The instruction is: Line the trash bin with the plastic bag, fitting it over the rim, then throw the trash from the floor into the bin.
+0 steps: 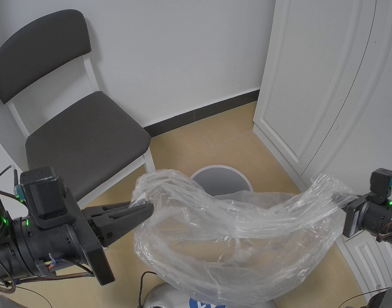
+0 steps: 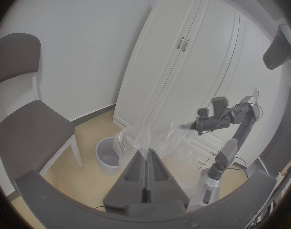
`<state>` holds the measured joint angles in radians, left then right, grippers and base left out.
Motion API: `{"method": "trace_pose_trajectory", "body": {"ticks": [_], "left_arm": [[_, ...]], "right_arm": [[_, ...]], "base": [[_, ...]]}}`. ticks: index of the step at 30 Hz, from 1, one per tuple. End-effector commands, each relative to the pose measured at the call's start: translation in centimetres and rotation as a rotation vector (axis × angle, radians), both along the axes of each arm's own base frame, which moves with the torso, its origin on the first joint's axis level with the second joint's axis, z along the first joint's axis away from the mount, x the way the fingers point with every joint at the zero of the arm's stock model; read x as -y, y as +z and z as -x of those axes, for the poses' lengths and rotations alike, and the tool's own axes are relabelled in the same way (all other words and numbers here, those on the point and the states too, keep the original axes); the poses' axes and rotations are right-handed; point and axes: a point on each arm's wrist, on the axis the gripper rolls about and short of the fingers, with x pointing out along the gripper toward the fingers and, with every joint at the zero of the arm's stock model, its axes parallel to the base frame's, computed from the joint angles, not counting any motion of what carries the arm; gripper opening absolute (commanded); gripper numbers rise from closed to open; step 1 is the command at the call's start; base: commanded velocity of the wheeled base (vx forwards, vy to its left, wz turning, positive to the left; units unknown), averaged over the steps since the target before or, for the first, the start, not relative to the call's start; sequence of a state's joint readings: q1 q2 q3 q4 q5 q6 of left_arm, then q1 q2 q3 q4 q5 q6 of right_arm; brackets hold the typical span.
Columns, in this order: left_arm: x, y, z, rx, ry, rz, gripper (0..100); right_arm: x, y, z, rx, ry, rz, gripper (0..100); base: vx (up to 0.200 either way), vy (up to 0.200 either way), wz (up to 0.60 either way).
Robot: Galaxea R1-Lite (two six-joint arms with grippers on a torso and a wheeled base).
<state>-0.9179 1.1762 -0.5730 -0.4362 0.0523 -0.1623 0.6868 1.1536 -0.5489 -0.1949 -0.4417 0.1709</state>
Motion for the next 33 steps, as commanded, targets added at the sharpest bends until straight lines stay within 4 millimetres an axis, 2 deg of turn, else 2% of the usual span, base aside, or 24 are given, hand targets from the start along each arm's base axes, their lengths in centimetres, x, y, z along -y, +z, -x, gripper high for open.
{"method": "trace_pose_trajectory", "body": {"ticks": [1, 9, 33], "left_arm": [[-0.4, -0.4, -1.2, 0.003, 0.063, -0.039, 0], [-1.5, -0.6, -2.0, 0.017, 0.133, -0.094, 0], [-3.2, -1.3, -3.5, 0.018, 0.286, -0.221, 0]], "right_arm": [[2.4, 2.6, 2.5, 0.139, -0.004, -0.036, 0], [2.6, 2.5, 1.5, 0.125, -0.080, -0.011, 0], [2.6, 1.0, 1.1, 0.082, -0.108, 0.066, 0]], "base": [[0.000, 0.000, 0.00], [0.000, 0.000, 0.00], [0.000, 0.000, 0.00]]}}
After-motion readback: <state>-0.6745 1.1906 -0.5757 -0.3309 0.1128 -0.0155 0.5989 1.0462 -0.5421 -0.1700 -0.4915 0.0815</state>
